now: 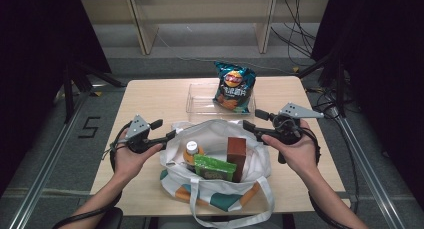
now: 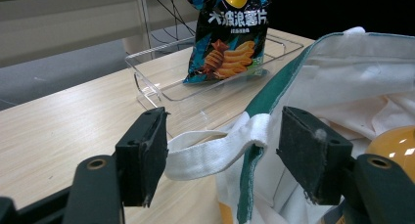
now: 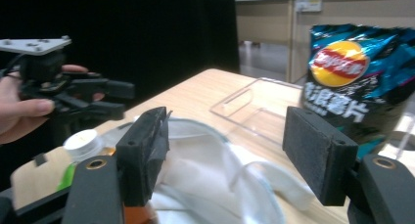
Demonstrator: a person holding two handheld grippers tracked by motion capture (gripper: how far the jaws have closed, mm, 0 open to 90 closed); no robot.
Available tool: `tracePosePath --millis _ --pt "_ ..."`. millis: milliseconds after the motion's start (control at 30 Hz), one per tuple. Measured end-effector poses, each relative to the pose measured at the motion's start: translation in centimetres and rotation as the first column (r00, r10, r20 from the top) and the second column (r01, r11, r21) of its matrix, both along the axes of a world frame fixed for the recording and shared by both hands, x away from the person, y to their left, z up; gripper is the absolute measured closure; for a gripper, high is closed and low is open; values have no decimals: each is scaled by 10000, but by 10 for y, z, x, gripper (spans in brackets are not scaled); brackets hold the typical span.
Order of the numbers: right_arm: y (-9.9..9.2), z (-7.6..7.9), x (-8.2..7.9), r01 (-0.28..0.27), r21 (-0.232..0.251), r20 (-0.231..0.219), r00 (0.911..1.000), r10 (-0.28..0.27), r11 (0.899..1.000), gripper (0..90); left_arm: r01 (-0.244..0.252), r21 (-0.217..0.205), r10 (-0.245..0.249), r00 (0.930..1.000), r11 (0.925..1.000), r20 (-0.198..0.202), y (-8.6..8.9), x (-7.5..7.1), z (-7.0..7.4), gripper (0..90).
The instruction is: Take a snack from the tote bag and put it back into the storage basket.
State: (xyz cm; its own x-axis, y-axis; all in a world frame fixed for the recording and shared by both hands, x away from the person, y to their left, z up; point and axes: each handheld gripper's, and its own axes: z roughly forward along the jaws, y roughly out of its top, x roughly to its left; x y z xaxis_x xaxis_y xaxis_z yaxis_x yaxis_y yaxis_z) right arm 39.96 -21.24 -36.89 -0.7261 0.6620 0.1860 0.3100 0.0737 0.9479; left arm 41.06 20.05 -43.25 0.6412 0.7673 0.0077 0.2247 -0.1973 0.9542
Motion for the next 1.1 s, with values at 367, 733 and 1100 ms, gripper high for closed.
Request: tracePosePath --millis 367,733,1100 --pt "3 -2 -20 -987 150 46 9951 986 9950 334 0 -12 0 10000 10000 7 0 0 0 343" --pt "13 -7 -32 -1797 -18 113 9837 1797 9837 327 2 4 -2 10000 10000 23 0 0 0 343" --pt "20 -16 -35 -2292 -335 -181 9733 2287 9728 308 -21 -16 21 10000 10000 23 1 0 0 343"
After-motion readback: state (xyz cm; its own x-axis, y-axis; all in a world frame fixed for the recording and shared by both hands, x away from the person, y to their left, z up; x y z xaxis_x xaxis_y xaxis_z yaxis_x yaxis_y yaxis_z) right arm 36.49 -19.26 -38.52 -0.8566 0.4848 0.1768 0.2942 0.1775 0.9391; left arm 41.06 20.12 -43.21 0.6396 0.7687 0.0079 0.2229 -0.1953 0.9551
